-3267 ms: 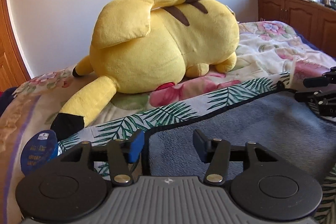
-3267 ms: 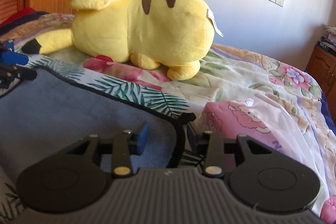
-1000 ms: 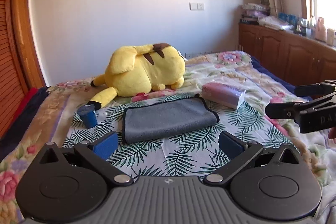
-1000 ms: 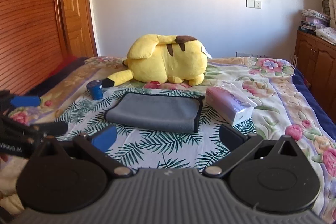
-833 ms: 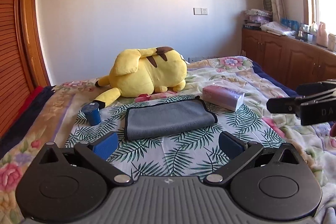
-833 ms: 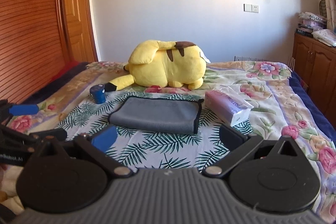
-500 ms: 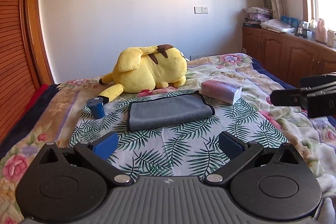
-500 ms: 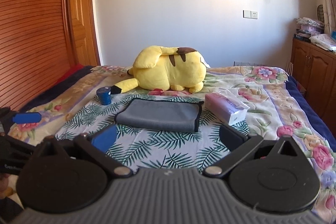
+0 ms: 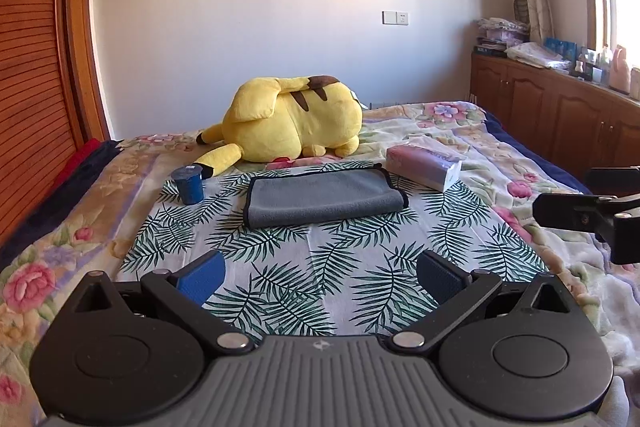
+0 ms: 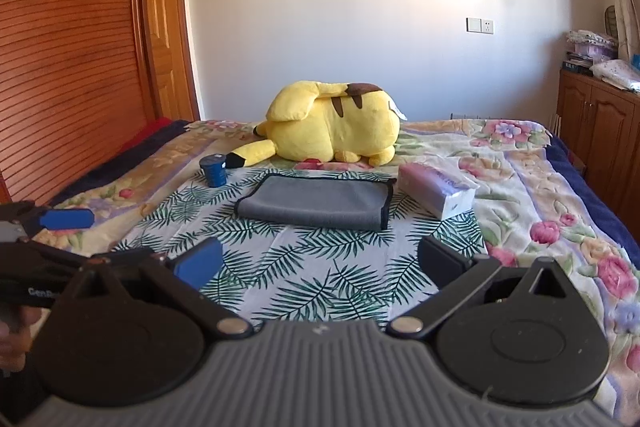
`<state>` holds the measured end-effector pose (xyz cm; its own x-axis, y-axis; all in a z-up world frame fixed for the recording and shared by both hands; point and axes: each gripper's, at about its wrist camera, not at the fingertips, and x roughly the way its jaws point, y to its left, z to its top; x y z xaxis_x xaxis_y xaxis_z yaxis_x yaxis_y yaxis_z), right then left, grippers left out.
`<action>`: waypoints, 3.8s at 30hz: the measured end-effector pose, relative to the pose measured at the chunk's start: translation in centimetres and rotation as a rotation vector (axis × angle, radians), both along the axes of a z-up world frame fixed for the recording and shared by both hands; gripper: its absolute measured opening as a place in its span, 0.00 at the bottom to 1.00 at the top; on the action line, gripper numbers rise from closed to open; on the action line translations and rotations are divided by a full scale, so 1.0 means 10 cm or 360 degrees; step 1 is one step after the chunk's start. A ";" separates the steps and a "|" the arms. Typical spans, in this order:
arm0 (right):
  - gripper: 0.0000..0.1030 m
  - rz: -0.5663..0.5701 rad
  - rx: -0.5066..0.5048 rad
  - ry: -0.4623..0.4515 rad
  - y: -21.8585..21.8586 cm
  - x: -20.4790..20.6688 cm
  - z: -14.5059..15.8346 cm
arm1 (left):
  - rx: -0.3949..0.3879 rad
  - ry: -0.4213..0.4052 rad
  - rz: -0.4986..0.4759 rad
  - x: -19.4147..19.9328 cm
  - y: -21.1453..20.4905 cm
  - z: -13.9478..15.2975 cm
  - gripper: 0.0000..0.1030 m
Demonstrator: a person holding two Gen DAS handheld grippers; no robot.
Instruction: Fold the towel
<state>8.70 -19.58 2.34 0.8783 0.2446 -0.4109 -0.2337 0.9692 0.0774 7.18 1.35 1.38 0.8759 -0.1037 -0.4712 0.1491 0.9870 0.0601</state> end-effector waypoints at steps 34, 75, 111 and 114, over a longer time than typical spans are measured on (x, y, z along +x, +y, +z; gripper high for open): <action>1.00 -0.0109 0.0052 -0.0221 -0.23 -0.24 -0.17 | -0.0059 -0.0218 0.0095 -0.24 -0.07 0.07 0.84; 1.00 -0.0164 0.0059 -0.0330 -0.28 -0.28 -0.15 | -0.0038 -0.0267 0.0113 -0.24 -0.08 0.07 0.84; 1.00 -0.0165 0.0064 -0.0329 -0.32 -0.29 -0.16 | -0.0031 -0.0260 0.0113 -0.23 -0.07 0.04 0.84; 1.00 -0.0164 0.0064 -0.0328 -0.32 -0.29 -0.16 | -0.0030 -0.0260 0.0116 -0.23 -0.07 0.02 0.84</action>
<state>5.82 -22.76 0.74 0.9638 0.1618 -0.2119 -0.1485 0.9859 0.0775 4.83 0.66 1.62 0.9461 -0.0448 -0.3207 0.0672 0.9960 0.0590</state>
